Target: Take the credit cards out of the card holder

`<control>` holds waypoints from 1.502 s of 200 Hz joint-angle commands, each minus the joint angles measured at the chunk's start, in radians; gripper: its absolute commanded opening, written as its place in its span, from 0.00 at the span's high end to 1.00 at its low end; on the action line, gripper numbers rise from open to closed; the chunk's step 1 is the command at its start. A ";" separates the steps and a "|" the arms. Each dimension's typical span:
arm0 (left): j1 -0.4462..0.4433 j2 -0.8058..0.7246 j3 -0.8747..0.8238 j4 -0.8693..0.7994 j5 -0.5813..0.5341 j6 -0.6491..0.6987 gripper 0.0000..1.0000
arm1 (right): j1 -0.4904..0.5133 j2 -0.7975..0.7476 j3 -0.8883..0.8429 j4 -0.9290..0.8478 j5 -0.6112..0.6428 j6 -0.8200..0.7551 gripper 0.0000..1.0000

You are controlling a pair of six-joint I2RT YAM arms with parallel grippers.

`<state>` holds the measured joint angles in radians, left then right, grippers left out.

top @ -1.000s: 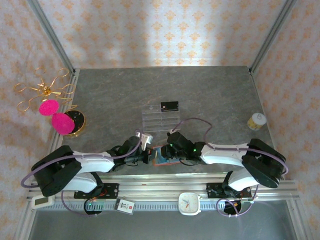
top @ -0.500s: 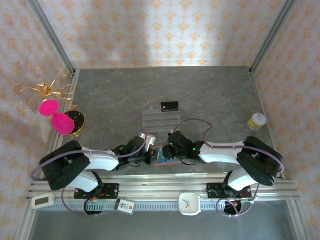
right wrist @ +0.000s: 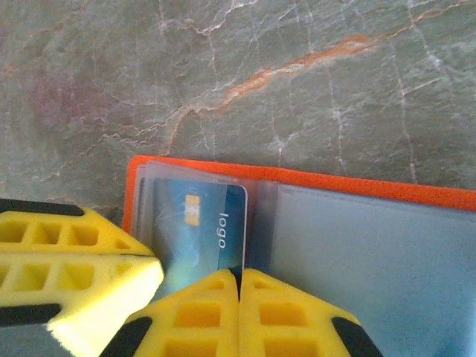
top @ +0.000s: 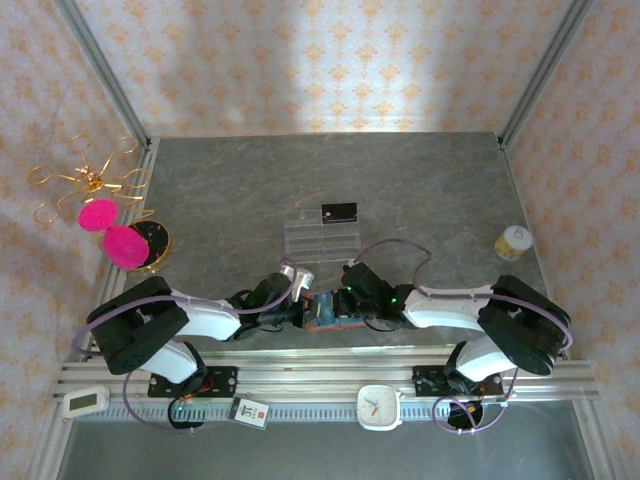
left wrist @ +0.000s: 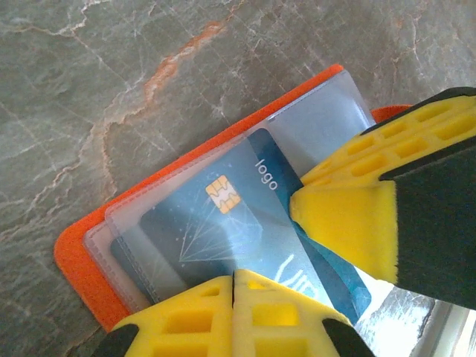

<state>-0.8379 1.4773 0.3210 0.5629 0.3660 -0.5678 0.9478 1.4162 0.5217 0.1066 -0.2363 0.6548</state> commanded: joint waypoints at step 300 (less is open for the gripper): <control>-0.011 0.037 0.067 0.073 0.092 -0.024 0.99 | -0.049 -0.245 -0.100 0.010 0.007 -0.098 1.00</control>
<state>-0.8558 1.5620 0.3740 0.6411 0.4614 -0.6033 0.9058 1.2591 0.4114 0.1619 -0.2867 0.6331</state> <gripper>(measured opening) 0.041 0.028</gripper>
